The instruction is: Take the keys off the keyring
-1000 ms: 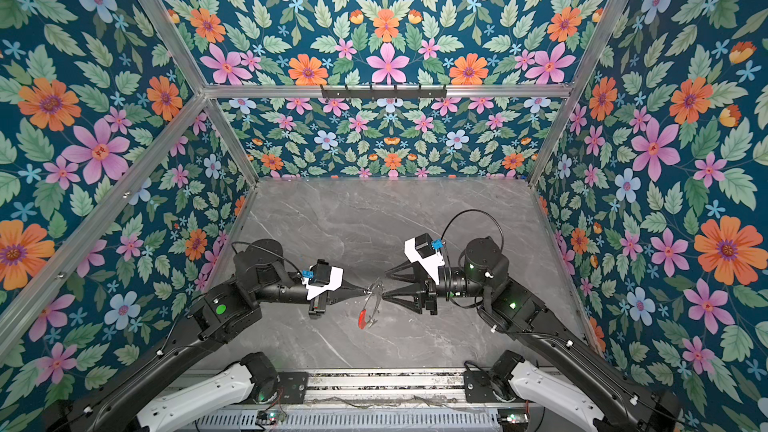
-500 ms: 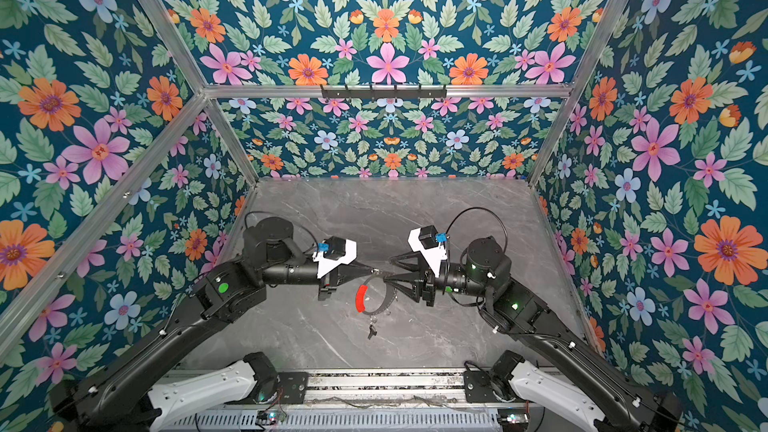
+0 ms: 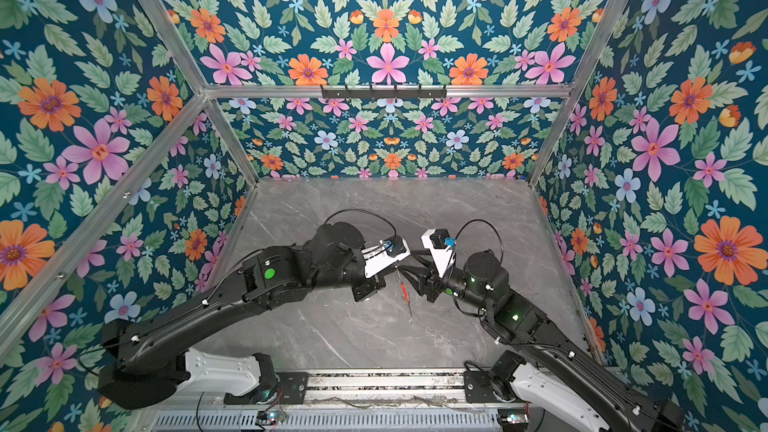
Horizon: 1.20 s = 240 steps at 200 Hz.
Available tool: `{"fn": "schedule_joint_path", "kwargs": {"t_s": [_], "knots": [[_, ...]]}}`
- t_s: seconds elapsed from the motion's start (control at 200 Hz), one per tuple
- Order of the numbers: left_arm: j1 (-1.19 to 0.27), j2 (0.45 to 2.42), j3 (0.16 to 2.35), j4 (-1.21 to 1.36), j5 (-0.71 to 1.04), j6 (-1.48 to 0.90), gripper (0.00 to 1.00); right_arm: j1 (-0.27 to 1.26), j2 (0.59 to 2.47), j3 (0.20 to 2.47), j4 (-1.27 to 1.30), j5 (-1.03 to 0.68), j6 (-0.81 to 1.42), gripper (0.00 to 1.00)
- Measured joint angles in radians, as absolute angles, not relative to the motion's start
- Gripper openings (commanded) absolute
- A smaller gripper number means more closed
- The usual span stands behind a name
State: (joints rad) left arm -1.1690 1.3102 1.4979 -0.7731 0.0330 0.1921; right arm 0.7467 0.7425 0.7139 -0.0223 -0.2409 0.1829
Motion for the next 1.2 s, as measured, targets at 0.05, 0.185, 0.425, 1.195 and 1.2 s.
{"fn": "schedule_joint_path", "kwargs": {"t_s": [0.05, 0.185, 0.425, 1.195, 1.2], "knots": [[-1.172, 1.314, 1.504, -0.783, 0.019, 0.191, 0.0, 0.747, 0.732, 0.706, -0.019, -0.228, 0.183, 0.54], [-1.172, 1.332, 1.528, -0.855, -0.001, 0.19, 0.0, 0.744, 0.688, 0.684, 0.019, -0.173, 0.191, 0.54], [-1.174, 1.35, 1.555, -0.9, -0.008, 0.187, 0.0, 0.746, 0.717, 0.695, 0.074, -0.279, 0.191, 0.53], [-1.175, 1.412, 1.676, -0.998, -0.022, 0.187, 0.0, 0.773, 0.783, 0.649, 0.128, -0.38, 0.183, 0.5], [-1.175, 1.412, 1.676, -0.998, -0.022, 0.187, 0.0, 0.773, 0.784, 0.65, 0.128, -0.379, 0.183, 0.5]]}}
